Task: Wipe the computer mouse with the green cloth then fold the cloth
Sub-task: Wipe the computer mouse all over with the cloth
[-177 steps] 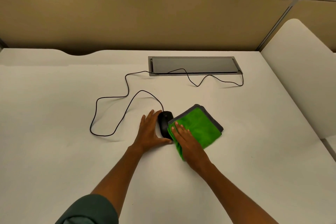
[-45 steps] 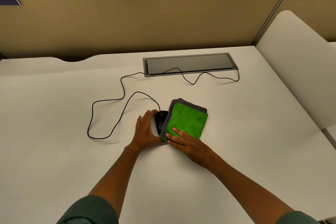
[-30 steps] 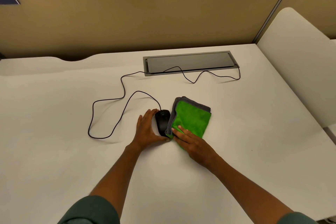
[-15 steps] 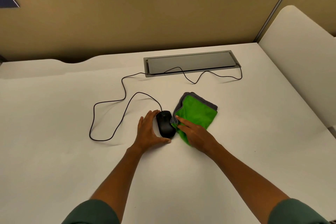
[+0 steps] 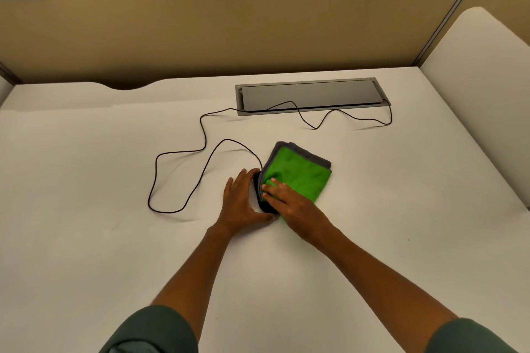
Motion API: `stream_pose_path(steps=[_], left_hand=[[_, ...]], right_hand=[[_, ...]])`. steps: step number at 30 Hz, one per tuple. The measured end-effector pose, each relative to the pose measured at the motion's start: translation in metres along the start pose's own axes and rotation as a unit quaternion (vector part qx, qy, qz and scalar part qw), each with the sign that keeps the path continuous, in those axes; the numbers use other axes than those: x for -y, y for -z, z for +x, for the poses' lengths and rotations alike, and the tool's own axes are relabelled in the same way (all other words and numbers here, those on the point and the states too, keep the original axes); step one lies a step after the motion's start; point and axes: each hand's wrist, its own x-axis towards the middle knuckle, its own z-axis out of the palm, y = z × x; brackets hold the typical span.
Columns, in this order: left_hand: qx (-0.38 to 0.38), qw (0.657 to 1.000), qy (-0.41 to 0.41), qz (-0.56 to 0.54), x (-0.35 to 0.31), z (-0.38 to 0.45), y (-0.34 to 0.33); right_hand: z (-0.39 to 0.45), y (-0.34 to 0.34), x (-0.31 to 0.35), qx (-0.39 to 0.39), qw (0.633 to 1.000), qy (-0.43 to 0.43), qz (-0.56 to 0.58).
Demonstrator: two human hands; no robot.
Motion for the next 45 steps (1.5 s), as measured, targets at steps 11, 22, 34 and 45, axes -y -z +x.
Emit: stream_pose_path(steps=[11, 22, 34, 45], left_hand=[[0.029, 1.000, -0.002, 0.006, 0.004, 0.002, 0.001], [0.189, 0.979, 0.039, -0.058, 0.004, 0.014, 0.030], [0.079, 0.995, 0.029, -0.052, 0.000, 0.011, 0.016], [0.116, 0.992, 0.036, -0.035, 0.002, 0.013, 0.017]], right_hand=[[-0.011, -0.020, 0.016, -0.067, 0.993, 0.070, -0.073], [0.002, -0.020, 0.036, -0.094, 0.990, -0.097, -0.032], [0.012, -0.023, 0.059, -0.078, 0.921, -0.382, 0.008], [-0.002, -0.023, 0.051, -0.073, 0.931, -0.352, 0.065]])
